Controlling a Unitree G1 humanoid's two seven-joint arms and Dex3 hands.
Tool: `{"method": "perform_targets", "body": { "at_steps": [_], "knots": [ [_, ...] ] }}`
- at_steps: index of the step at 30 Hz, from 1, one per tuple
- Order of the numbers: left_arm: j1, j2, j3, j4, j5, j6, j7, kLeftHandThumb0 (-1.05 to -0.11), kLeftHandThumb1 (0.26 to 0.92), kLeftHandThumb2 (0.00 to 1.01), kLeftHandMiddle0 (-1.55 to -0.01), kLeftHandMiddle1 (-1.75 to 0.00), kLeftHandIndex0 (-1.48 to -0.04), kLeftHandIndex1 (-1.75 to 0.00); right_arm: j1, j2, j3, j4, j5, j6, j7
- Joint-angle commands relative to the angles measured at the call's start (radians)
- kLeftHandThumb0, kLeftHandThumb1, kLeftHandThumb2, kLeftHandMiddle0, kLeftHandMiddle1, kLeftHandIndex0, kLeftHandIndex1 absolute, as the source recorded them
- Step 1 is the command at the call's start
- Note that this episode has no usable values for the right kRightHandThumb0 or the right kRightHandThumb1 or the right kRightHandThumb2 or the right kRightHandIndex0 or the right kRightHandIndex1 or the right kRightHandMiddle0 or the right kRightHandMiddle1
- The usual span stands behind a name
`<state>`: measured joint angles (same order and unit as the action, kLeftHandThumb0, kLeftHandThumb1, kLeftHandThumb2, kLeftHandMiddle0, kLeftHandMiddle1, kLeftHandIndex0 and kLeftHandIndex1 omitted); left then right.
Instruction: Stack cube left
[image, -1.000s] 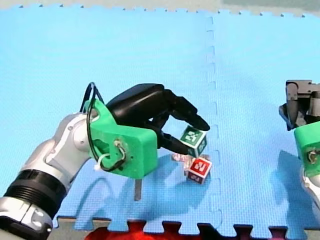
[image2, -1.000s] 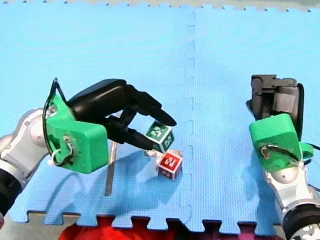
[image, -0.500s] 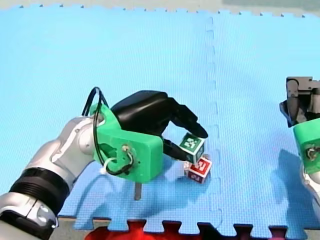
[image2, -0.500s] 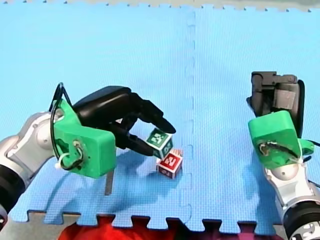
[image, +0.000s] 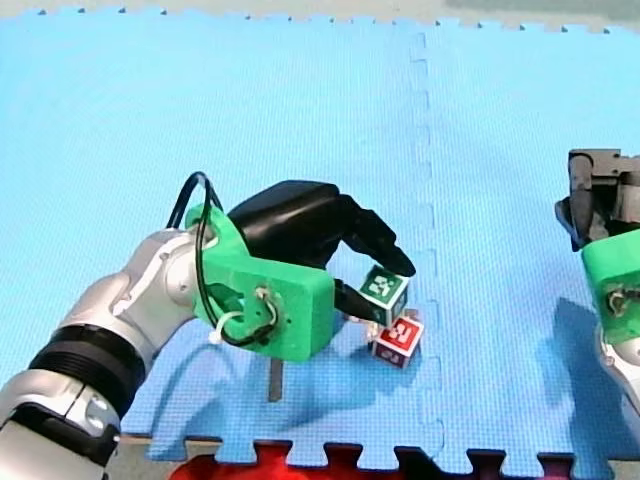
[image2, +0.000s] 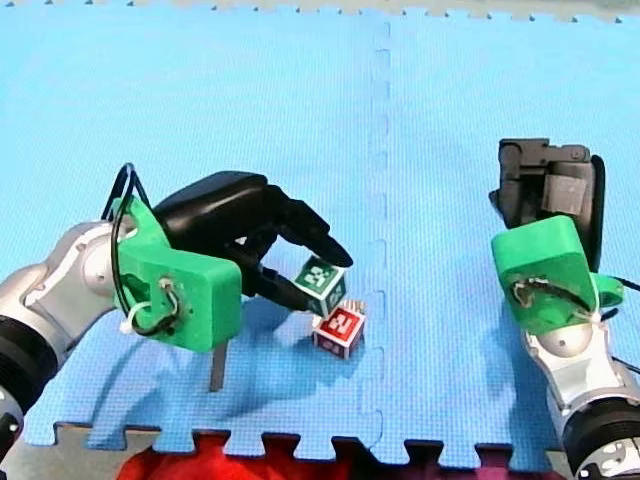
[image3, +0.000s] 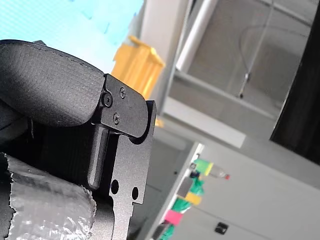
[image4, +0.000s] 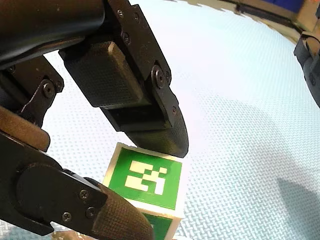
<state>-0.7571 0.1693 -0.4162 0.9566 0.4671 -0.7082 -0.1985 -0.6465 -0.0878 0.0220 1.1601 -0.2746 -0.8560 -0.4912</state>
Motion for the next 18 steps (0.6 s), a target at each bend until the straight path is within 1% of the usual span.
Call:
{"method": "perform_targets", "body": {
  "at_steps": [1,6,11,15,18],
  "knots": [
    [-0.006,0.002,-0.001,0.004,0.003,-0.002,0.004,-0.502,0.83,0.0,-0.86,-1.75,-1.28,-0.01,-0.006,0.0,-0.001,0.003,0.001,0.002,-0.006],
    [-0.006,0.0,-0.003,0.006,0.001,-0.007,0.003,-0.502,0.828,0.0,-0.87,-1.75,-1.28,-0.01,-0.005,0.003,-0.002,0.006,0.004,0.003,-0.005],
    [-0.007,0.002,0.003,-0.009,-0.018,-0.017,-0.018,-0.507,0.825,0.0,-0.88,-1.75,-1.29,-0.01,-0.004,-0.001,-0.008,0.017,0.014,-0.001,0.008],
    [-0.003,0.003,0.012,-0.025,-0.039,-0.029,-0.037,-0.509,0.823,0.0,-0.88,-1.75,-1.29,-0.01,-0.006,0.002,-0.011,0.023,0.02,0.0,0.015],
    [0.006,0.005,0.019,-0.056,-0.055,-0.046,-0.049,-0.511,0.822,0.0,-0.88,-1.75,-1.29,-0.01,-0.008,0.005,-0.015,0.026,0.026,0.0,0.023]
  ]
}}
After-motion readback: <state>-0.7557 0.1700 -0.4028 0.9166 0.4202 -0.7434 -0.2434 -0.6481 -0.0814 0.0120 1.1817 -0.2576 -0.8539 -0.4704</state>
